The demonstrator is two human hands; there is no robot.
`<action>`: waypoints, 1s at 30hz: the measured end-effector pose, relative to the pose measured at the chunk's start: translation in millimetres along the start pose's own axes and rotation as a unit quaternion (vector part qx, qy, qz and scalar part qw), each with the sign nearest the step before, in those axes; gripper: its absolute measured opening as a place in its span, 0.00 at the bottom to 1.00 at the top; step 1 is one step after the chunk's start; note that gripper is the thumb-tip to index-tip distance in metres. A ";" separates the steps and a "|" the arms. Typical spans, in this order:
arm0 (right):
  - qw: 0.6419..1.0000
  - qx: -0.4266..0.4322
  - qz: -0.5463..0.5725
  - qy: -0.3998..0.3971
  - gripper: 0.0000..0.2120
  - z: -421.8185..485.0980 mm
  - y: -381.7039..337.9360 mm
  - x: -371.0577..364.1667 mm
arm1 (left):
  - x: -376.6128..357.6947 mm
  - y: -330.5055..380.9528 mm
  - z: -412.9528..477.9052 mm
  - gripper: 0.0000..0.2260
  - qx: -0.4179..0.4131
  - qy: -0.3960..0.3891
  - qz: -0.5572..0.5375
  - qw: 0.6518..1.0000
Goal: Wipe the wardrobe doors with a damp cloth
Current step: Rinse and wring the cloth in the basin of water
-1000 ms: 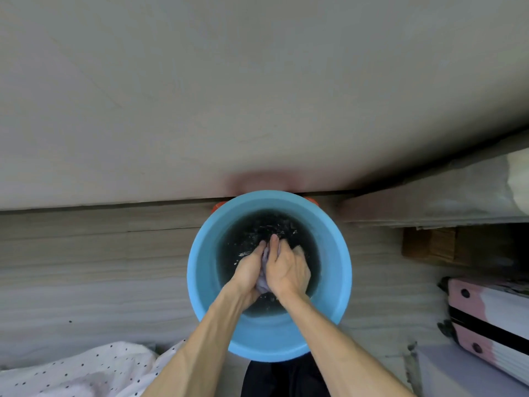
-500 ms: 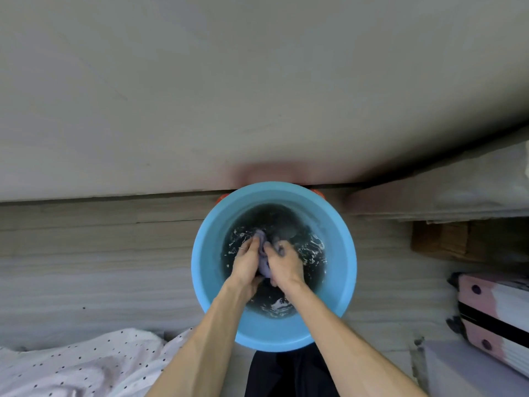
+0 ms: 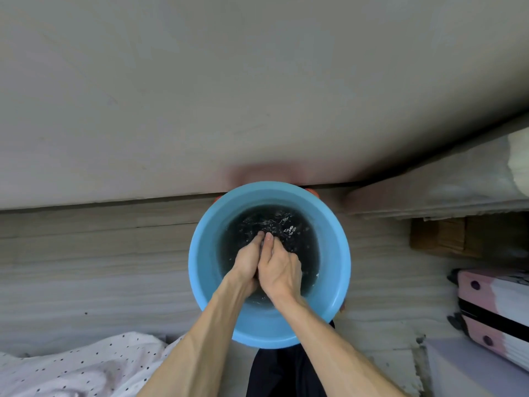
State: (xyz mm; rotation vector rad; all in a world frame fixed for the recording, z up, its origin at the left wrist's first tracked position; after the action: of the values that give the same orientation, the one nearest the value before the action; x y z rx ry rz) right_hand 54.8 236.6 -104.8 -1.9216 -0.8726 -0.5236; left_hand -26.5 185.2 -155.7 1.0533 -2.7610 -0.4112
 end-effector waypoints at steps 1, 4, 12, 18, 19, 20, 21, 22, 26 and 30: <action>1.000 -0.003 0.011 0.013 0.20 -3.2 -0.8 3.3 | -1.2 2.8 -2.8 0.21 -0.008 -0.009 0.016 1.000; 0.991 -0.077 0.110 0.028 0.13 -7.3 12.0 8.8 | -8.1 12.7 -11.5 0.26 -0.057 -0.034 0.103 0.992; 0.835 -0.328 0.413 -0.160 0.11 -16.4 49.3 -20.6 | 7.2 0.3 -29.0 0.17 -0.139 -0.029 0.245 0.959; 0.850 -0.295 0.414 -0.133 0.12 -18.9 59.1 2.6 | 37.4 24.1 -45.1 0.14 -0.370 0.110 0.523 0.760; 0.865 -0.281 0.394 -0.134 0.14 -19.4 60.3 6.7 | 42.2 30.2 -55.8 0.14 -0.423 0.145 0.549 0.706; 0.888 -0.260 0.353 -0.136 0.16 -18.6 62.4 11.6 | 45.7 32.9 -61.5 0.16 -0.466 0.165 0.566 0.660; 0.912 -0.238 0.305 -0.138 0.17 -19.4 63.1 15.9 | 51.2 33.4 -66.6 0.19 -0.500 0.180 0.580 0.618; 0.930 -0.221 0.259 -0.139 0.18 -18.8 65.6 18.8 | 57.3 32.2 -63.8 0.21 -0.514 0.189 0.597 0.586; 0.957 -0.195 0.174 -0.123 0.18 -14.2 78.6 21.9 | 81.6 25.3 -48.5 0.24 -0.507 0.198 0.659 0.518; 0.958 -0.185 0.200 -0.085 0.09 -12.6 85.1 22.2 | 83.2 22.8 -44.9 0.26 -0.508 0.211 0.659 0.513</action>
State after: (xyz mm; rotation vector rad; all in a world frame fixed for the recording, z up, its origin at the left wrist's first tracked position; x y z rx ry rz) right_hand 133.6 206.7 -133.0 -2.4394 -0.4865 -0.2919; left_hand -91.4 136.8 -102.0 -1.0574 -1.4941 -0.9961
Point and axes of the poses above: each hand's wrist, its own z-axis towards the middle knuckle, its own x-axis out of the back of the hand, y = z × x, the point moved 8 cm from there along z, towards the middle knuckle, and after that the axes turned 6 degrees about y, right-handed, at the moved point
